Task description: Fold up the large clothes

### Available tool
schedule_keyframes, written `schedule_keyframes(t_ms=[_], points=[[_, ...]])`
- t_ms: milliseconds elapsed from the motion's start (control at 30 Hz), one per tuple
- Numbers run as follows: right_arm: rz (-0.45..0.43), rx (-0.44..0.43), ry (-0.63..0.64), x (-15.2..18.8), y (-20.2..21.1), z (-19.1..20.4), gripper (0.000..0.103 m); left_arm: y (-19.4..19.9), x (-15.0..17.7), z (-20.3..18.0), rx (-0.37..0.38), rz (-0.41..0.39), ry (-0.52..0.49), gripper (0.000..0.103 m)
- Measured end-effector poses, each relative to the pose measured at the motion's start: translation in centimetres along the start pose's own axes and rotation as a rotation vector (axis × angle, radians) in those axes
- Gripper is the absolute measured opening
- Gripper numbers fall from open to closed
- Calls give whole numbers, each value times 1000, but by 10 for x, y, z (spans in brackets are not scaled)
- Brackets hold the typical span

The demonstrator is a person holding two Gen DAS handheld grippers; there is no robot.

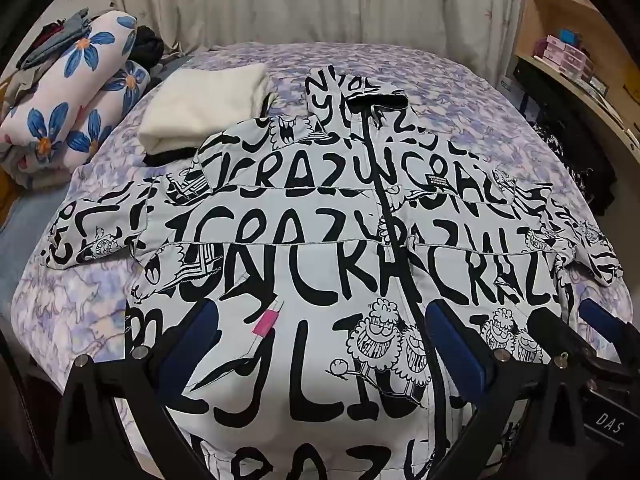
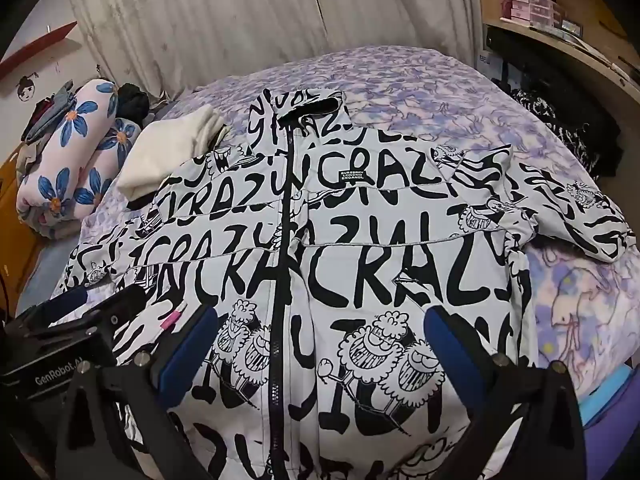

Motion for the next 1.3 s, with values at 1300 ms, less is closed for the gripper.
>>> schedule_keyframes(t_ms=[1300], points=[[9, -90, 42, 7, 5, 26, 103, 9, 6, 9, -28, -5, 16, 102]])
Point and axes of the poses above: each gripper's, at about its wrist camera, not at the fingertips, and y roughly against the way its jaws point, z to its left, x to its underside, the point moved 3 cm from there along -y, roughly the way its jaws point, and after that the axes turned 13 degrees about -z, right-handed, at the moved point
